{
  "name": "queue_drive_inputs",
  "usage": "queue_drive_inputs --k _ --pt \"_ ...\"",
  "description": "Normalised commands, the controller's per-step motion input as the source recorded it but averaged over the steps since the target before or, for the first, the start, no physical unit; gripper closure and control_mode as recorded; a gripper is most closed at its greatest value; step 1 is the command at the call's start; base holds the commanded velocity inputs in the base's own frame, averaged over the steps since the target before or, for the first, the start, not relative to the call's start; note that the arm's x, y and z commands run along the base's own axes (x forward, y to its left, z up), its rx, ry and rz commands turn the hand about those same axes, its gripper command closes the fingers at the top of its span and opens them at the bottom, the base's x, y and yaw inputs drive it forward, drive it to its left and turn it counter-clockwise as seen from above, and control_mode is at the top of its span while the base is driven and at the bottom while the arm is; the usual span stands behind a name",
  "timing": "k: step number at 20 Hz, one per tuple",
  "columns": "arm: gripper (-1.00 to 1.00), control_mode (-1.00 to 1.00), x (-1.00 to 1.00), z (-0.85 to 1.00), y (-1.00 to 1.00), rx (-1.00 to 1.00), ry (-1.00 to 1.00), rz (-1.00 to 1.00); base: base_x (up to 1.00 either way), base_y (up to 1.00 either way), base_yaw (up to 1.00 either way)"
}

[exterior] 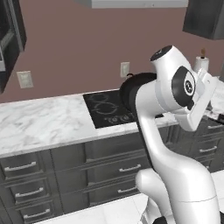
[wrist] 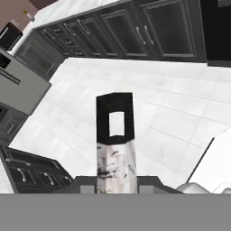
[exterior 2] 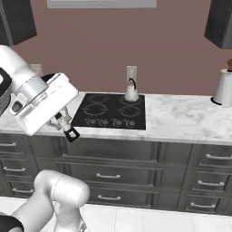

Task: Pick the pan from the cabinet and place it on the stove. Then turn on the stove burner for the pan.

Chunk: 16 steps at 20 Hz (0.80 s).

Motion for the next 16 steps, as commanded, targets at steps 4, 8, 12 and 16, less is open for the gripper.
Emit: queue_drive_inputs --k 4,8,12,16 --pt "1.00 1.00 0.00 0.00 0.00 0.00 0.00 0.00 0.49 -0.40 0.06" --pt "1.00 1.00 0.00 0.00 0.00 0.00 0.00 0.00 0.51 -0.39 0.07" --pt "1.00 1.00 0.00 0.00 0.00 0.00 0.00 0.00 0.56 -0.31 0.07" --pt "1.00 1.00 0.00 0.00 0.00 0.00 0.00 0.00 0.53 -0.30 0.06"
